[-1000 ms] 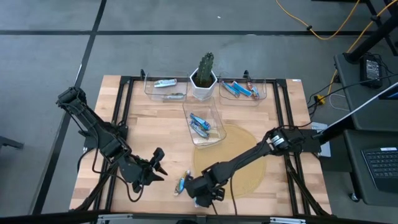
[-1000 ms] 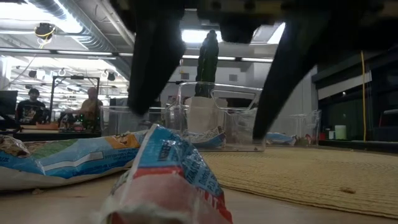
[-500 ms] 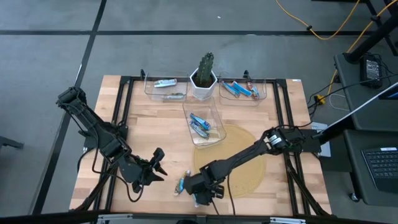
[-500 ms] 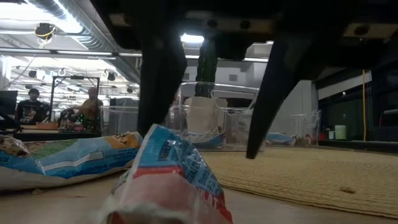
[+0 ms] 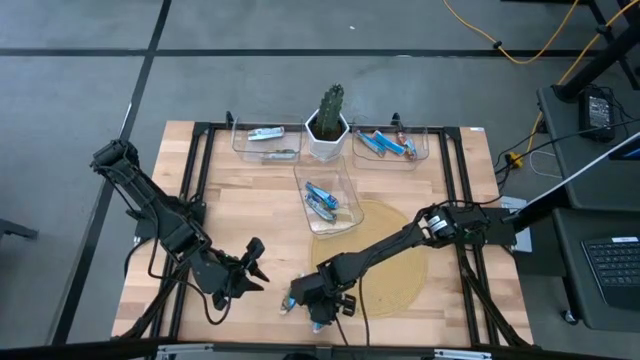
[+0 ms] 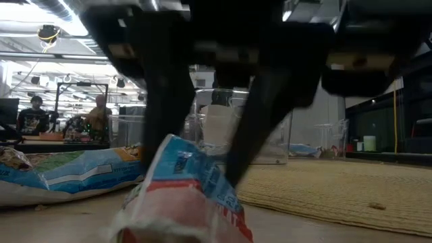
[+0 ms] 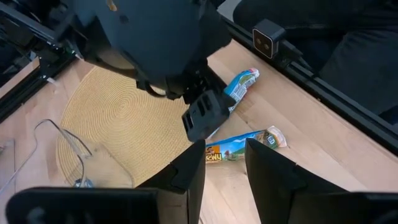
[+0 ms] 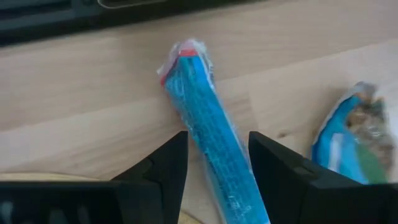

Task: Pick and place Granola Bars by type
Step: Put the red green granola bar into the right transparent bin

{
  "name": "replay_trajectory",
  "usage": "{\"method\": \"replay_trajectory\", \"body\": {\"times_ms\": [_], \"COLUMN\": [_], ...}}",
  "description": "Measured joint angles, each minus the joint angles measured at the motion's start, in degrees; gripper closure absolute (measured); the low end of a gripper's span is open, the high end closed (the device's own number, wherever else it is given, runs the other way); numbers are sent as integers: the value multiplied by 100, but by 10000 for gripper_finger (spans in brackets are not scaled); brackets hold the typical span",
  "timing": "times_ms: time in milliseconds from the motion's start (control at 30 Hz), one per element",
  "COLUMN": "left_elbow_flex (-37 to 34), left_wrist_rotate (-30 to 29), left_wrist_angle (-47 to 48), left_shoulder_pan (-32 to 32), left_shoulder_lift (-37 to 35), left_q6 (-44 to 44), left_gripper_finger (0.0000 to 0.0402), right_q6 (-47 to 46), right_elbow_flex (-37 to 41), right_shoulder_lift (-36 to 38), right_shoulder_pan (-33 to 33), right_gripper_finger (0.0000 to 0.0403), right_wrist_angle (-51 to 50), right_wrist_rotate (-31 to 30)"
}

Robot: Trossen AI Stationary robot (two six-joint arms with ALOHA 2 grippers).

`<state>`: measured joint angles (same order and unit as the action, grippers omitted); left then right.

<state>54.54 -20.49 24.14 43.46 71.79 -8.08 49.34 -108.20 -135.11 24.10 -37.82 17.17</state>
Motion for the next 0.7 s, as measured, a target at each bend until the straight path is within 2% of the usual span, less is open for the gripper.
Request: {"method": "replay_trajectory", "body": {"times_ms": [433,700], "left_elbow_flex": [0,0], "left_wrist_rotate": [8,7], "left_wrist_angle": [-20,-20], "left_shoulder_pan": [0,0], "left_shoulder_lift": [0,0], "left_q6": [-4,-9], "left_gripper_finger": [295,300], "right_q6": [2,0], "right_elbow_flex": [2,2], "right_shoulder_lift": [-61,-61], "right_shoulder_pan": [0,0], "right_gripper_finger": [234,298], "right_wrist_angle": [24,22], "right_wrist_rotate": [59,50]}}
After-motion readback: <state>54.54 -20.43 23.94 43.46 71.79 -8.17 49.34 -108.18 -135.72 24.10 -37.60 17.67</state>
